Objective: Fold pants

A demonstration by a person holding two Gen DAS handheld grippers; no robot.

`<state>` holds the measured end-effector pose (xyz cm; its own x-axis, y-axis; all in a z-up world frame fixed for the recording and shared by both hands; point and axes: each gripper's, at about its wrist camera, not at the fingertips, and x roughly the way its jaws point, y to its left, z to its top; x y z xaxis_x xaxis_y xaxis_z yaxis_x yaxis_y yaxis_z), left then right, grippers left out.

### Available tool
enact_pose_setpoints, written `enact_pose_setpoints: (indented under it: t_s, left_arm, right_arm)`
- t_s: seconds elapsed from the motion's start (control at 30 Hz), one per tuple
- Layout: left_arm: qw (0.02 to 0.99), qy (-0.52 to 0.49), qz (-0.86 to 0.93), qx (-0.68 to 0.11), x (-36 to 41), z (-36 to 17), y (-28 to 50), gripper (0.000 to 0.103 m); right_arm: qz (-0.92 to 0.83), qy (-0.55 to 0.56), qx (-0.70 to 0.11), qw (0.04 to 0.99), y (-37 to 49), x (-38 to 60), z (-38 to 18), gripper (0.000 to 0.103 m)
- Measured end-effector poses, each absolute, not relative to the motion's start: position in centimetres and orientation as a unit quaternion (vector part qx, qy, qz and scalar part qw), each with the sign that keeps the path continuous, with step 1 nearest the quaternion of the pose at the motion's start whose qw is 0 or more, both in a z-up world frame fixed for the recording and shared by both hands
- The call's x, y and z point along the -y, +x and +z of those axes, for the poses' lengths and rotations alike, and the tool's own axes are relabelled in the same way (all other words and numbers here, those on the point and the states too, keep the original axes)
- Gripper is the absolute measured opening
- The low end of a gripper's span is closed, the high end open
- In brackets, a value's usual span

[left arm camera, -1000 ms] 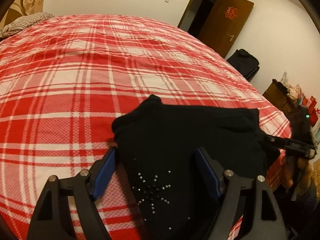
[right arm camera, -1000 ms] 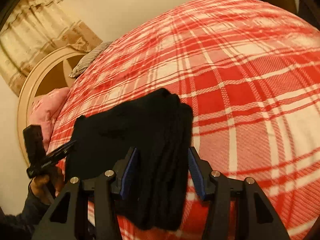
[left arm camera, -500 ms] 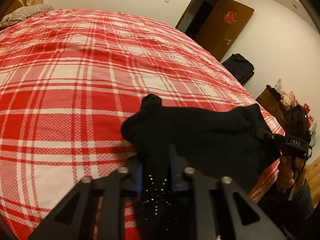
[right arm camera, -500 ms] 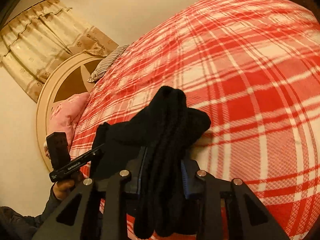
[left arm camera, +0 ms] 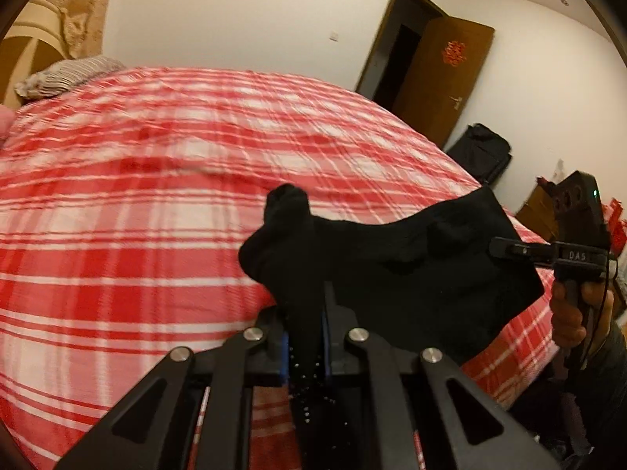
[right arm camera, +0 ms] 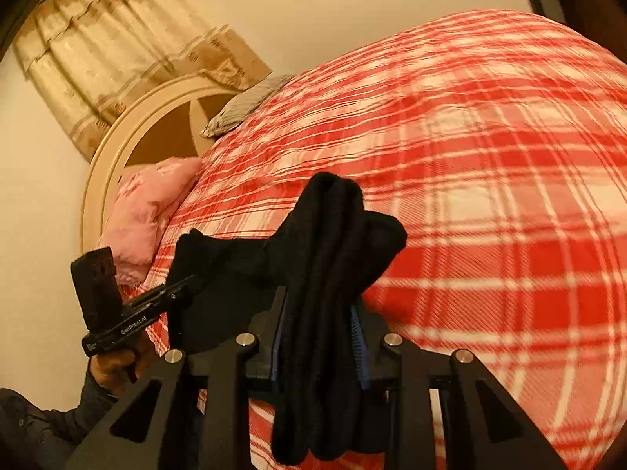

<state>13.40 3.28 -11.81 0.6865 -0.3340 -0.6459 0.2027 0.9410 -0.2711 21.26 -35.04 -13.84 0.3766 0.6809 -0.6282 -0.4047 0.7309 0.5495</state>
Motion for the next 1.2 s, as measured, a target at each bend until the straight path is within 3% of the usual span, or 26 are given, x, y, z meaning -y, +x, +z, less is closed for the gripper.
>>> enact_pose_setpoints:
  t_s: [0.67, 0.93, 1.03, 1.1, 1.17, 1.2]
  left_arm:
    - [0.93, -0.09, 0.008, -0.357, -15.3, -11.2, 13.2, 0.012]
    - [0.92, -0.085, 0.067, -0.377, -19.6, -14.0, 14.0, 0.014]
    - [0.911, -0.084, 0.073, -0.398, -20.1, -15.8, 14.4, 0.025]
    - [0.91, -0.074, 0.085, -0.4, -19.9, -16.4, 14.2, 0.045]
    - [0.909, -0.067, 0.099, -0.399, -20.0, -16.8, 14.1, 0.053]
    - [0.909, -0.067, 0.101, -0.398, -20.1, -16.9, 14.0, 0.056]
  right_arm:
    - [0.446, 0.059, -0.469, 0.76, 29.9, 16.4, -13.1, 0.029]
    - [0.452, 0.053, -0.483, 0.748, 32.4, 10.2, -16.8, 0.029]
    - [0.433, 0.055, -0.501, 0.748, 33.2, 9.8, -19.3, 0.031]
    - [0.419, 0.068, -0.51, 0.748, 33.7, 10.4, -20.6, 0.038]
    - [0.408, 0.08, -0.516, 0.749, 34.1, 11.0, -21.2, 0.051]
    - [0.404, 0.089, -0.517, 0.749, 34.2, 11.5, -21.4, 0.052]
